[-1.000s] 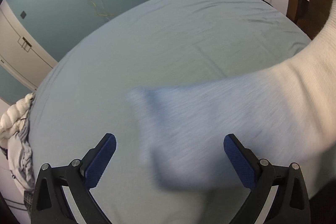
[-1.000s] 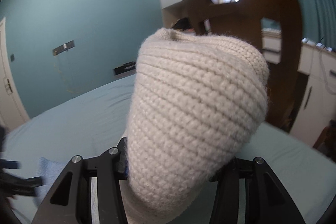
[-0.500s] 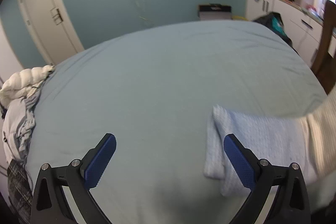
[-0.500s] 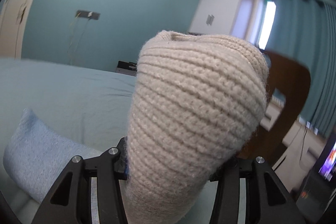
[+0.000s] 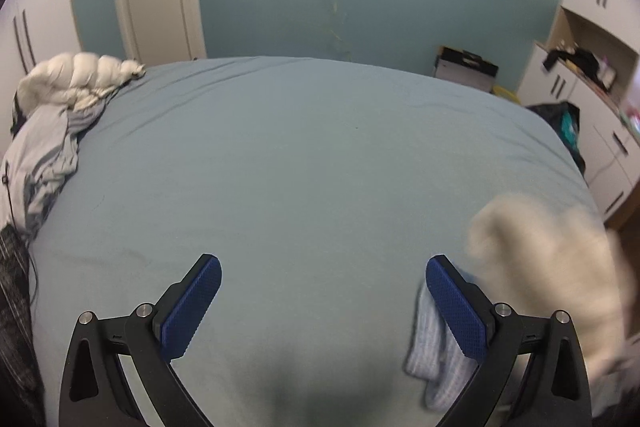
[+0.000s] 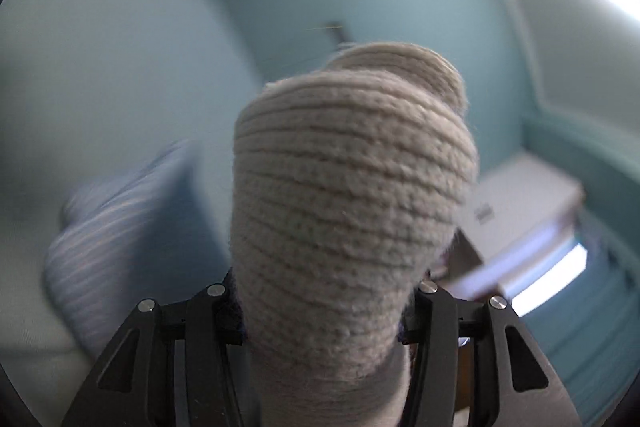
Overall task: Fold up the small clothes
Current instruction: 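Carry the white end with the right gripper over onto the blue end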
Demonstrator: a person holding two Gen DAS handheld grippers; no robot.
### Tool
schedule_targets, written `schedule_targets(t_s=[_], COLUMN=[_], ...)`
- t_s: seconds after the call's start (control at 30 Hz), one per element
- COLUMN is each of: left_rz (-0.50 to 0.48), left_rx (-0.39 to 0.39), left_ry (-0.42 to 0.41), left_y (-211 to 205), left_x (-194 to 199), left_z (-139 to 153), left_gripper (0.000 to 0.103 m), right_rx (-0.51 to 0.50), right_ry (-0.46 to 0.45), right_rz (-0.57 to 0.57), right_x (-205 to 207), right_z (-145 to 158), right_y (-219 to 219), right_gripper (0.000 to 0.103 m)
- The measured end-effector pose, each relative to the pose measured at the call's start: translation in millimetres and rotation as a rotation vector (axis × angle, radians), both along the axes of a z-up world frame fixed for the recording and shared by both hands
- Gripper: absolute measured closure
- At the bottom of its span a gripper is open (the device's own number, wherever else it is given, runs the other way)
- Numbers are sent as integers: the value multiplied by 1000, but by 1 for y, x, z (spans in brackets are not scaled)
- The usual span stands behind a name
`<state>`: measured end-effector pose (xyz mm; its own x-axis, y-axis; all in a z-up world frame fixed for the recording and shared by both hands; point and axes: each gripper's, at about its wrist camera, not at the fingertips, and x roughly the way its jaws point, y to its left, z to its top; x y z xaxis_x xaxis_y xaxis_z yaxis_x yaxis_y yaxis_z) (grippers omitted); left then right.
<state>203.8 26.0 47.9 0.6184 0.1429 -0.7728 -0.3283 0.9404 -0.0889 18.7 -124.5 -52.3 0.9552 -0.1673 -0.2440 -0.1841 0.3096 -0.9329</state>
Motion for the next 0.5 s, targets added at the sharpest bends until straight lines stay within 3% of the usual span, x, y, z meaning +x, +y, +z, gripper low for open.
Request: schedule_targets(t_s=[0.07, 0.13, 0.2, 0.3, 0.4, 0.5], left_rz=[6, 6, -11, -84, -184, -295], left_rx=[-27, -40, -44, -26, -1, -24], left_ry=[6, 8, 10, 20, 8, -28], left_y=[5, 6, 4, -10, -37, -64], left_x=[-1, 0, 1, 3, 5, 8], left_z=[-2, -5, -7, -10, -11, -10], left_gripper=[0, 0, 0, 0, 0, 0], right_rx=[-145, -234, -204, -160, -171, -132], right_ry=[67, 60, 2, -11, 33, 165], right_rz=[39, 77, 119, 153, 158, 151], right_x=[-2, -9, -18, -27, -31, -35], right_z=[-39, -63, -66, -62, -53, -28], right_y=[7, 5, -1, -16, -19, -25], right_gripper=[56, 55, 52, 45, 33, 20])
